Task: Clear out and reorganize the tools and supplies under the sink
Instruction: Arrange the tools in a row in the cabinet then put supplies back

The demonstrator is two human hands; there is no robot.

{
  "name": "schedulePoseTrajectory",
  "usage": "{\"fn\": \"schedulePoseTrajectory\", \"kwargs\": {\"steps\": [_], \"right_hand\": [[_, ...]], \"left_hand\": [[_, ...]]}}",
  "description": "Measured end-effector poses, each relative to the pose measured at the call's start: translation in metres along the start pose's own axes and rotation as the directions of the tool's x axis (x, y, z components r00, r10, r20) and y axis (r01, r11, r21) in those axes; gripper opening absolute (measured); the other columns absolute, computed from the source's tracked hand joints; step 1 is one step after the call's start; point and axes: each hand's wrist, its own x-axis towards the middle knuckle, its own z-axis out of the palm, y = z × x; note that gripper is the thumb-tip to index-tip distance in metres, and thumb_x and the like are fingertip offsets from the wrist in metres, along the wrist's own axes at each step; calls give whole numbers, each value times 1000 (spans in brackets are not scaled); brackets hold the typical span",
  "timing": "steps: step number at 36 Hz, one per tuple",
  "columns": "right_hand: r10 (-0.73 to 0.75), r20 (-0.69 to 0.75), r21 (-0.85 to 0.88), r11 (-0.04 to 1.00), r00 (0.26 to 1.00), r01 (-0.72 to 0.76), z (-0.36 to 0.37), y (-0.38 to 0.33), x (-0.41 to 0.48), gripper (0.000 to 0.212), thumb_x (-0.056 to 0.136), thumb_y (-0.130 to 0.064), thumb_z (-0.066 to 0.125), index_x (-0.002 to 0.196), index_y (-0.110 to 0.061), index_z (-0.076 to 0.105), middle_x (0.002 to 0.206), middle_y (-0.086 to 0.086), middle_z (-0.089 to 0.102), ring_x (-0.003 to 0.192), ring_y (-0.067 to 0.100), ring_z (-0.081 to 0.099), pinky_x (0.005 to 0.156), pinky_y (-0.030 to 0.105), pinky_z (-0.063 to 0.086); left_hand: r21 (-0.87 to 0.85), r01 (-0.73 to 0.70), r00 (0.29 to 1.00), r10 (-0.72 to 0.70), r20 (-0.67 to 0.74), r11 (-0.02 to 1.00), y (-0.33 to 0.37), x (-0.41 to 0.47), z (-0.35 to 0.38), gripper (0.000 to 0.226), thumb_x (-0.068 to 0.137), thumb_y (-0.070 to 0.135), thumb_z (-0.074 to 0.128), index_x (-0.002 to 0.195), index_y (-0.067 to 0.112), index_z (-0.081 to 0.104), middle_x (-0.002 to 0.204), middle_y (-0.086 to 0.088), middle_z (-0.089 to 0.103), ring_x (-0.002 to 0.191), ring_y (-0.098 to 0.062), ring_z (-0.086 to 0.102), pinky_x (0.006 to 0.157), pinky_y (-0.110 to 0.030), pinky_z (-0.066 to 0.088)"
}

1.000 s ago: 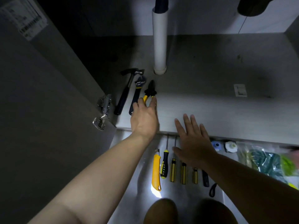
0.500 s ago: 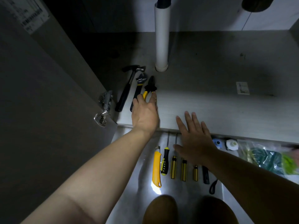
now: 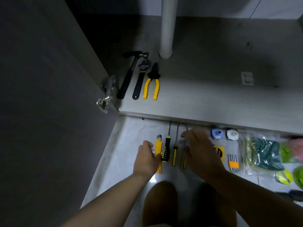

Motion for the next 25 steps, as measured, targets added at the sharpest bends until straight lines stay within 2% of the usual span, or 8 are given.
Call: {"fn": "schedulePoseTrajectory", "kwargs": {"steps": [4,6,9,12,15,19,22,25], "right_hand": [[72,254,140,984,964,-110,23,-7,-2,60,86,-15,69,138,-29,42,119,-9,32,84,3,50,66,13,44],[77,330,146,981,941,-132,33,-13,2,63,86,-20,70,141,-30,39,126,-5,33,90,7,53,74,19,51],[87,392,115,983,916,-143,45,-25,9,56,90,-27,67,140,-28,43,131,0,34,103,15,55,89,29,53],[140,407,21,987,903,-162,59,-36,15,50,87,-18,67,135,-22,50,131,4,32,106,24,57,86,30,48],[239,355,-107,971,904,-214,72,-49,20,44,87,-7,65,127,-19,51,132,7,27,102,23,59,87,32,53],[296,317,-197,950,901,-243,83,-55,18,49,87,-8,68,130,-18,47,138,14,30,110,24,55,91,36,55],[260,348,-209,958,901,-196,84,-54,14,50,92,-13,63,137,-19,42,135,17,41,117,31,55,94,39,54],[206,420,-134,977,884,-164,79,-54,8,50,93,-18,62,138,-21,42,130,13,46,113,31,58,88,35,52]], "left_hand": [[73,1,999,-5,50,997,2,-1,8,33,87,26,71,108,14,48,103,-10,56,93,-33,61,71,-40,48],[136,-13,998,4,66,991,4,2,9,35,86,29,70,109,16,46,104,-10,56,95,-35,62,69,-36,43],[212,-24,997,7,82,977,4,5,7,34,87,29,69,107,16,45,104,-10,62,95,-33,64,68,-35,44],[238,26,998,-39,52,971,1,3,0,31,88,29,66,106,13,47,102,-11,65,94,-34,65,66,-34,42],[203,63,996,-73,42,977,-9,1,-10,32,85,28,71,103,12,51,98,-10,65,93,-32,64,68,-33,43],[-46,160,986,-157,56,986,-22,0,-21,24,87,29,74,103,21,59,86,6,65,79,-11,62,63,-24,44],[-345,240,971,-228,73,907,-24,1,-25,12,93,15,66,104,12,67,86,-2,67,81,-20,65,76,-36,54],[-558,263,963,-247,106,787,-21,-1,-28,19,99,8,52,100,-4,66,77,-13,65,70,-28,62,70,-45,55]]}}
